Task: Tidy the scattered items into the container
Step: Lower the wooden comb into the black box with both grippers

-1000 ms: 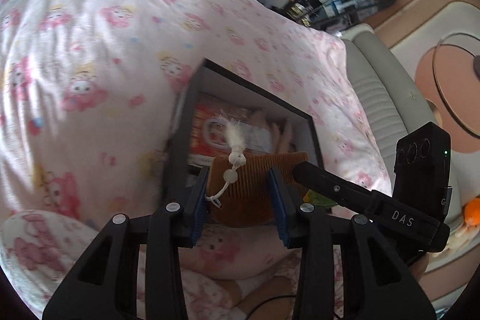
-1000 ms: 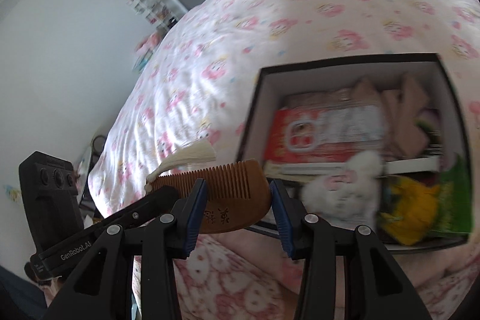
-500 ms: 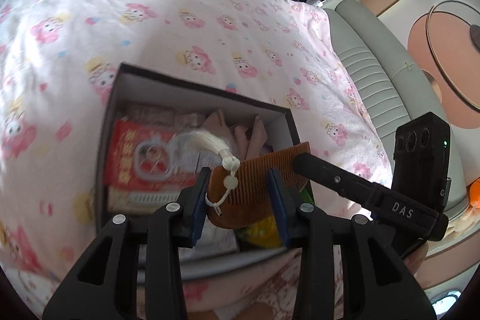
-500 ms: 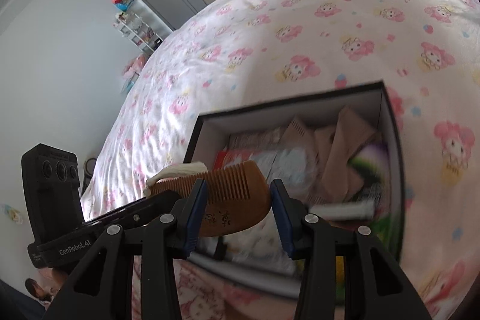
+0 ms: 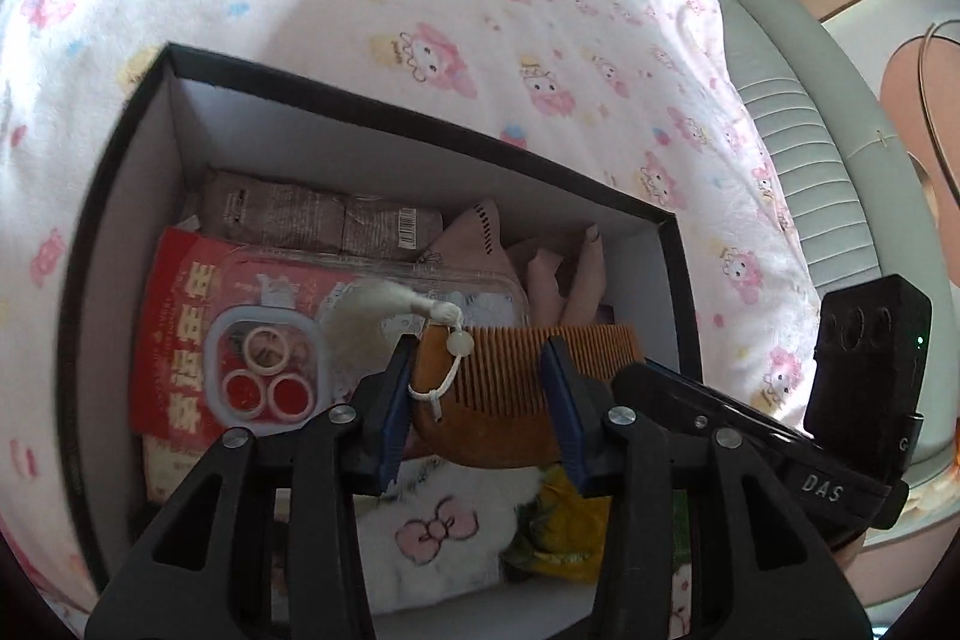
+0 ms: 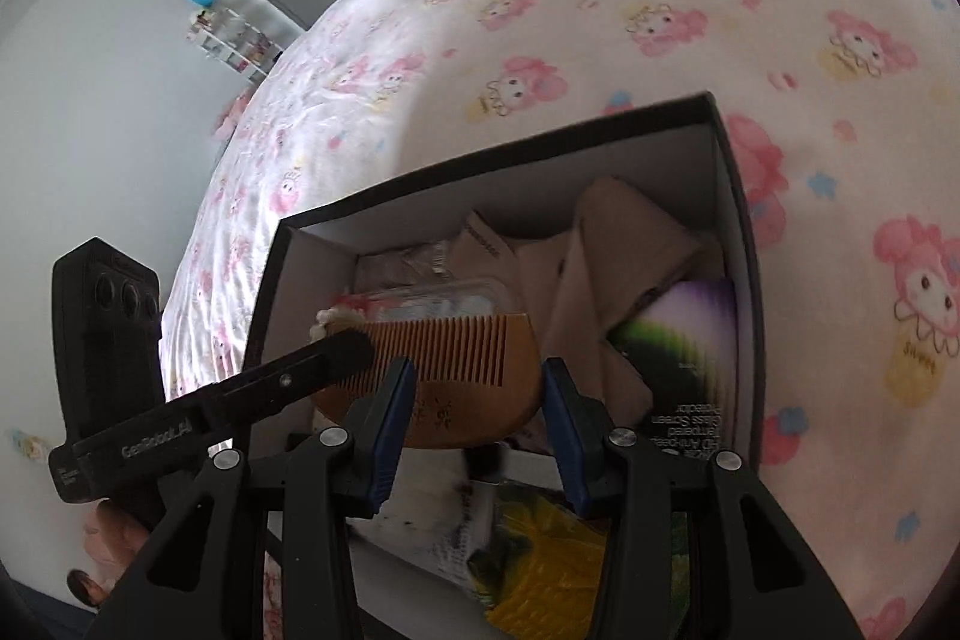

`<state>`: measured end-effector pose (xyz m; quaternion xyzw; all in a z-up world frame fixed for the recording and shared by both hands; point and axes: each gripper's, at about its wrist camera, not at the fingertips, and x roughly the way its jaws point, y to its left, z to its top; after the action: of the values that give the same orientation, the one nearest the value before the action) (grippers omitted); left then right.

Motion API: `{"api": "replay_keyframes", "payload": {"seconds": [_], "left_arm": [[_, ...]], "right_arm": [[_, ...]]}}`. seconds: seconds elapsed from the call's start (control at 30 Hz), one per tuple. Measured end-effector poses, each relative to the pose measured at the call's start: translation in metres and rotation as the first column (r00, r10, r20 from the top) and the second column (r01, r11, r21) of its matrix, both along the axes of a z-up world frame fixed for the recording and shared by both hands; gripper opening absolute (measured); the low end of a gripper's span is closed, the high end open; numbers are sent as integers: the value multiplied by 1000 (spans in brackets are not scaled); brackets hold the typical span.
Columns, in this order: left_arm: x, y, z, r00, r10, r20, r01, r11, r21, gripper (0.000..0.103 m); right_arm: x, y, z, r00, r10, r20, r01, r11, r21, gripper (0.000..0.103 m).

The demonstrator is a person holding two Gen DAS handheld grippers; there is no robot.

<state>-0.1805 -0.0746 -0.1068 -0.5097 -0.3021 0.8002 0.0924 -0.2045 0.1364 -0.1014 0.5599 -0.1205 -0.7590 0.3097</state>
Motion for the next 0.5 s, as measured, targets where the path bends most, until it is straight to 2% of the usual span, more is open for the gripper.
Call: {"api": "replay_keyframes", "payload": {"seconds": [0.07,0.2,0.27,0.4,0.5], "left_arm": [[-1,2,-2,1000,-5,10,5,1000,-22,43],[-6,5,-2,998,-21,60,29,992,-125,45],[-4,3,3,998,-23,60,31,990,-140,45],[15,-10,13,999,49,15,-46,987,-151,45],[20,-15,7,994,101,45,-90,977,-194,40]], "right_arm": [[-2,5,-1,1000,-15,10,15,1000,-10,40],[-2,9,4,1000,-29,3,29,999,-15,40],[-1,9,7,999,-37,-14,37,999,11,40],[1,11,12,996,-52,-66,56,997,54,40],[-2,12,13,994,-57,-96,66,994,88,40]]}}
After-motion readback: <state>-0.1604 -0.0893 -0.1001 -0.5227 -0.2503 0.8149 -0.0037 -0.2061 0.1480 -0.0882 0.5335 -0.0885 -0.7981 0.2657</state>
